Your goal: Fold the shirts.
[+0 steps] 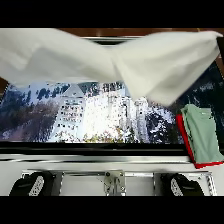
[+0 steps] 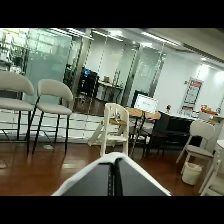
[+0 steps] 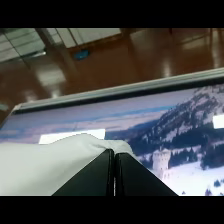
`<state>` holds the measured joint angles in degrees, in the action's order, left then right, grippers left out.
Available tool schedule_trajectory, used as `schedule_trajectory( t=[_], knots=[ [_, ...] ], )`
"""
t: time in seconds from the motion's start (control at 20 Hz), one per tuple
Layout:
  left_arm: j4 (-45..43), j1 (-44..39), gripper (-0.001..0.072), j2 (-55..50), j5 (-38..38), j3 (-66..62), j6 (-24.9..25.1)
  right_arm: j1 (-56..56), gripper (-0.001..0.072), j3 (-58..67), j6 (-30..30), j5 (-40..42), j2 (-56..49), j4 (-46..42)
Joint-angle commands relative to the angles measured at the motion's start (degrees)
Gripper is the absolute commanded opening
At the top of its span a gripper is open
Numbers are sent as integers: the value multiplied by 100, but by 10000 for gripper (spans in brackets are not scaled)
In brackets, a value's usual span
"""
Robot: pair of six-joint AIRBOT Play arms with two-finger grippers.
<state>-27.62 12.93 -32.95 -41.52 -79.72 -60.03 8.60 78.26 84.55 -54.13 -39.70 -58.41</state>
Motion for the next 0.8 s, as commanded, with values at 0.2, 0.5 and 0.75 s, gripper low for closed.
schedule_trajectory(
  t=[0.2,0.5,0.75],
  knots=[
    [-3788,144,32,334,-2682,-271,-1958,50,58,170,422,-3934,20,-2153],
    [-4286,144,32,446,-2157,625,-2216,46,58,-2109,389,-4813,-2,-1561],
    [-2817,133,32,330,-1154,1556,-2214,46,58,-3563,656,-2658,-227,-1316]
  ],
)
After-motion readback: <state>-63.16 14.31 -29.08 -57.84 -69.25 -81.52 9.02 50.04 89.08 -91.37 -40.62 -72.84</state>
